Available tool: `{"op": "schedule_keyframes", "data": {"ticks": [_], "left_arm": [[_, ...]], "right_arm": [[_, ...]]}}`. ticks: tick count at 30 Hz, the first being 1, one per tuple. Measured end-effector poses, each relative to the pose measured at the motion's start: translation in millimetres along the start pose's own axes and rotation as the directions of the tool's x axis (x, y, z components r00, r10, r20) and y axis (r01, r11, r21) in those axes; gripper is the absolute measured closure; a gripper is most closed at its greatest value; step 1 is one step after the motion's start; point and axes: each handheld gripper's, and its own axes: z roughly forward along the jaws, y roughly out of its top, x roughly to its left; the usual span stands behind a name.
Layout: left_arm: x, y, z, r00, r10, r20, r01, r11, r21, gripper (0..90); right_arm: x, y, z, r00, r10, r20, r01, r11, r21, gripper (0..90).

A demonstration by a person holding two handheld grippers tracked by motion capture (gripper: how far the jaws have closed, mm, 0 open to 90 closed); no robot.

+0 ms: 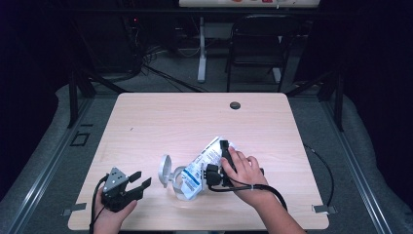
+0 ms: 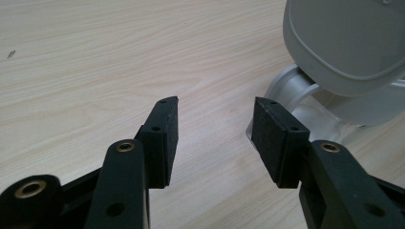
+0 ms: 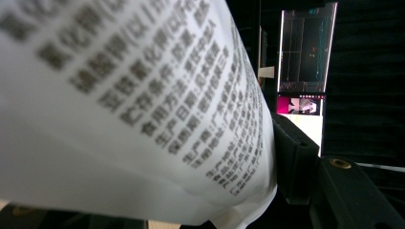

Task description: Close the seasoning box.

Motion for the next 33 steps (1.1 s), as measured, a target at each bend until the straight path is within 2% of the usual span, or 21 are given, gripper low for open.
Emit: {"op": "schedule_keyframes", "data": {"ticks": [9,10,11,16,33], "left_arm": [[0.0,-0.1,0.1,1.0,-0.001,0.002,0.001,1.0,0.004,52.8],[-0.1,-0.2,0.0,1.0,-0.001,0.001,0.001,1.0,0.004,52.8],[0.2,-0.1,-0.1,1.0,0.001,0.001,-0.001,1.0,0.004,52.8],[0.1,-0.1,0.0,1.0,0.001,0.001,-0.001,1.0,0.005,52.8],[0.3,-0.4,0.2,1.0,0.001,0.0,-0.001,1.0,0.007,52.7]], "right_arm": [[-0.5,-0.2,0.4,1.0,-0.003,0.0,0.003,1.0,-0.005,48.7],[0.3,-0.7,1.4,1.0,0.009,0.0,-0.009,1.0,-0.019,48.8],[-0.6,-0.2,0.3,1.0,-0.004,0.0,0.004,1.0,-0.004,48.8],[-0.7,0.5,-1.3,0.9999,-0.009,0.006,0.009,1.0,0.007,48.9],[0.1,0.0,-0.3,1.0,0.002,0.004,-0.002,1.0,-0.018,49.4]]}}
